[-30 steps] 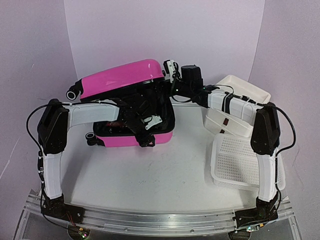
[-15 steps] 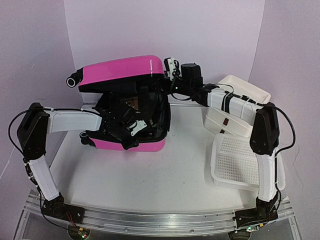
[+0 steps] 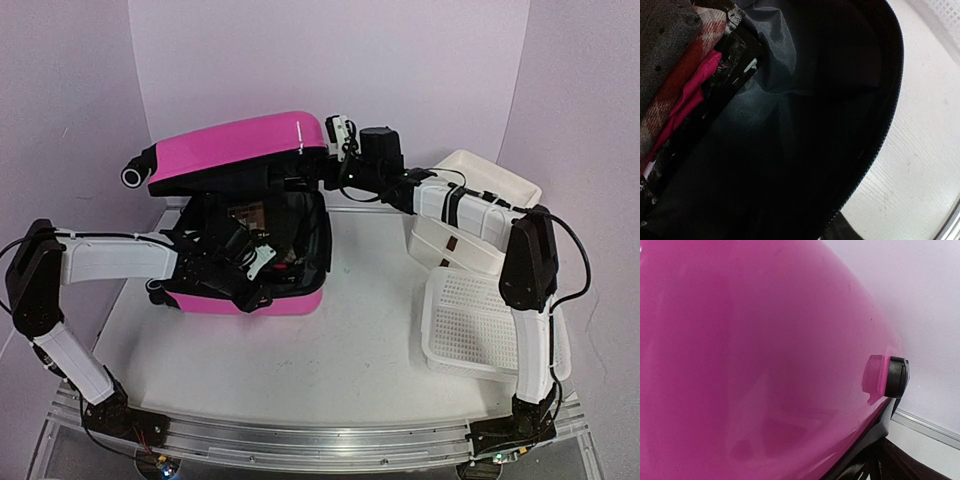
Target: Open, take out, and arrange the luggage
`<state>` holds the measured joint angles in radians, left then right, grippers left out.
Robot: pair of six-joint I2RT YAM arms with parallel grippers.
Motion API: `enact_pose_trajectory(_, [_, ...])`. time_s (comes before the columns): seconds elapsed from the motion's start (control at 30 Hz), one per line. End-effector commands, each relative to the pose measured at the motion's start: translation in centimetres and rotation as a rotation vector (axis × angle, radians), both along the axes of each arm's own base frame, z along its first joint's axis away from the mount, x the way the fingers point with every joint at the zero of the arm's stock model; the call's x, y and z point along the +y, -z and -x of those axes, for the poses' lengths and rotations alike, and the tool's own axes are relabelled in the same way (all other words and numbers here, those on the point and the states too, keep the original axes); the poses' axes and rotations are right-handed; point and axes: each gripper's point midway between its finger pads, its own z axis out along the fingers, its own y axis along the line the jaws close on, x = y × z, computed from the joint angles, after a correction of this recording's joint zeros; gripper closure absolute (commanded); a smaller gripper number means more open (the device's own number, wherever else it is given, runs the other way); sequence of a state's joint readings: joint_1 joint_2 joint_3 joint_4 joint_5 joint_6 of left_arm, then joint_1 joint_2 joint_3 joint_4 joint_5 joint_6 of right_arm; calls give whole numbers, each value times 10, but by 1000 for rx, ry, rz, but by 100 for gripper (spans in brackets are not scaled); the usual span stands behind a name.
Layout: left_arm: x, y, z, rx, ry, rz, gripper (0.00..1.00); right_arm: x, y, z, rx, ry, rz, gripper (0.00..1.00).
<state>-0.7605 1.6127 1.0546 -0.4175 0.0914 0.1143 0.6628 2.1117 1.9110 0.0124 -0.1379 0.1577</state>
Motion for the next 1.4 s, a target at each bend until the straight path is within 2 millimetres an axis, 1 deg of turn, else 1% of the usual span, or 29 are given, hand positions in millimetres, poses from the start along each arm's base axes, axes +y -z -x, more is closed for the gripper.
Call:
enact_pose_trajectory(0.0, [2,-22,62,214,-47,94,48,-2,-60,3,-135,-3,-98,2])
enact_pose_trajectory(0.03, [1,-40,61,192,-59,136,40,-1,-60,3,-133,-6,-99,2])
enact_pose_trajectory(0.07, [0,-61,60,168,-71,186,34,-1,-60,4,-130,-8,-101,2])
enact_pose_trajectory(0.2, [-3,-157,58,68,-134,446,10,-1,-60,4,-126,-7,-103,2])
enact_pose_trajectory(0.27, [-1,-197,57,53,-202,599,4,-1,-62,5,-124,-8,-110,2])
enact_pose_trajectory(0.3, [2,-213,55,56,-253,675,2,0,-62,6,-123,-10,-113,2])
enact_pose_trajectory(0.33, [5,-234,53,48,-296,781,1,0,-63,6,-124,-11,-117,2])
enact_pose_trajectory(0.37, [8,-245,51,61,-349,859,1,0,-64,6,-125,-11,-118,2])
enact_pose_trajectory(0.4, [13,-246,49,96,-420,916,1,0,-65,7,-126,-11,-121,2])
enact_pose_trajectory(0.43, [20,-260,46,98,-472,1019,0,1,-66,7,-127,-12,-124,2])
enact_pose_trajectory(0.5, [35,-266,42,147,-595,1184,0,1,-69,7,-130,-10,-128,2])
enact_pose_trajectory(0.57, [54,-277,35,143,-686,1385,0,1,-70,8,-132,-13,-130,2])
enact_pose_trajectory(0.63, [72,-282,28,140,-768,1538,1,1,-70,8,-132,-13,-128,2])
enact_pose_trajectory(0.7, [88,-285,19,123,-840,1650,1,1,-70,10,-133,-12,-127,2])
enact_pose_trajectory(0.8, [106,-286,5,105,-914,1786,0,0,-70,12,-135,-11,-129,2])
enact_pose_trajectory(0.87, [115,-297,-6,53,-907,1842,1,0,-71,12,-139,-10,-127,2])
enact_pose_trajectory(0.93, [118,-306,-19,11,-884,1855,1,0,-72,13,-140,-9,-128,2])
enact_pose_trajectory(1.03, [115,-305,-36,-23,-893,1878,1,0,-73,14,-140,-10,-132,2])
enact_pose_trajectory(1.13, [107,-300,-58,-39,-929,1872,0,1,-75,15,-143,-12,-133,2])
enact_pose_trajectory(1.2, [103,-304,-70,-36,-940,1899,2,1,-76,16,-143,-12,-134,2])
enact_pose_trajectory(1.23, [101,-308,-76,-47,-939,1908,5,1,-76,17,-144,-11,-133,2])
enact_pose_trajectory(1.3, [102,-321,-84,-103,-922,1919,22,0,-77,20,-146,-11,-129,2])
enact_pose_trajectory(1.37, [104,-335,-90,-164,-913,1921,34,-2,-72,22,-143,-10,-114,2])
